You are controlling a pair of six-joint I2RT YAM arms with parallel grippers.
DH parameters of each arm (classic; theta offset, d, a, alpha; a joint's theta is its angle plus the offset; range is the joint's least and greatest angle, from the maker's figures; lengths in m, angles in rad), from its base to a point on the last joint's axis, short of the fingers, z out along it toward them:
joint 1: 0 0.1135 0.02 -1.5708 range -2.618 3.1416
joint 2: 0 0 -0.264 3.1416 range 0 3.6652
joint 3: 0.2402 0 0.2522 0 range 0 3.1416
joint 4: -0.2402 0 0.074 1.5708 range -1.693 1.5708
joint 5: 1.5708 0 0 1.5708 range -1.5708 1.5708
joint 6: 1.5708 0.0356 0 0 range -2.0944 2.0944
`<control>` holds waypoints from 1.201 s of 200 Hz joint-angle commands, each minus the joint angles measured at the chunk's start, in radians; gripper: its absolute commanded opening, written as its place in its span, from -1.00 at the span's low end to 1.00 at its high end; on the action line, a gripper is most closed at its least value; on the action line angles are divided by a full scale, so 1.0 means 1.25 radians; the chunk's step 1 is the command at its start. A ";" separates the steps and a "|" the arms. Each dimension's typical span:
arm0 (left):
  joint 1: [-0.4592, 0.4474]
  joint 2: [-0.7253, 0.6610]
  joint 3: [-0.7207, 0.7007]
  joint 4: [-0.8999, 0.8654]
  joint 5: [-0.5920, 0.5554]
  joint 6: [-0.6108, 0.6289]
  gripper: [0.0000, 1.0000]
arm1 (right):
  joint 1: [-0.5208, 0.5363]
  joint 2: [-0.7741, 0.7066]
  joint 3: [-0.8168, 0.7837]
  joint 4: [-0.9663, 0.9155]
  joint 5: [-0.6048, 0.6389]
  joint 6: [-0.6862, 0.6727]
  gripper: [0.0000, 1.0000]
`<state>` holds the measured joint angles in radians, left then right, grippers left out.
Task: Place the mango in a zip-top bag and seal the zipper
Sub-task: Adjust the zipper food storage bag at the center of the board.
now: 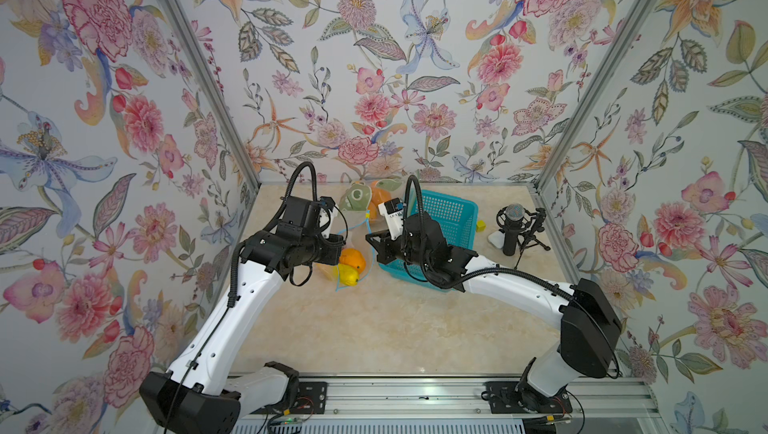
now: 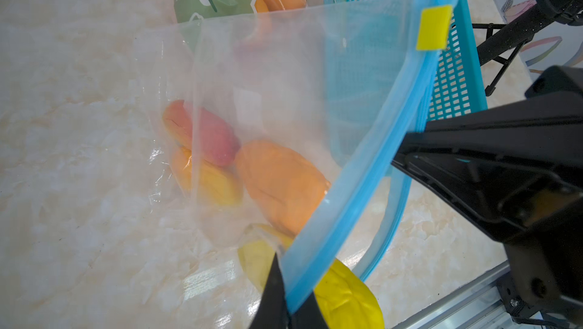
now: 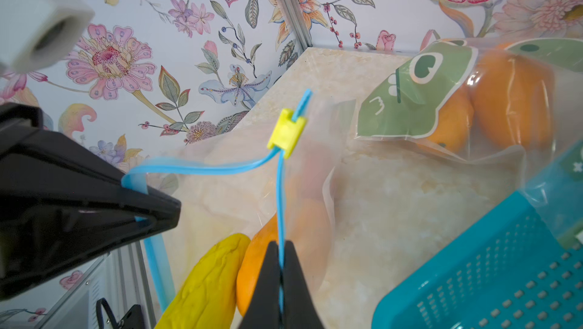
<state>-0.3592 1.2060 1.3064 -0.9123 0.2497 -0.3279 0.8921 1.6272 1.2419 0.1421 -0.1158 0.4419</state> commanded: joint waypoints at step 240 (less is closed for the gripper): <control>0.064 -0.062 -0.051 0.072 0.154 -0.052 -1.00 | -0.085 0.018 0.153 -0.427 -0.175 0.111 -1.00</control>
<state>-0.2878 1.1511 1.2934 -0.8341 0.4145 -0.4004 0.7898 1.6764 1.4044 -0.3832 -0.2798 0.5743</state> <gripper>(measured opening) 0.049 0.046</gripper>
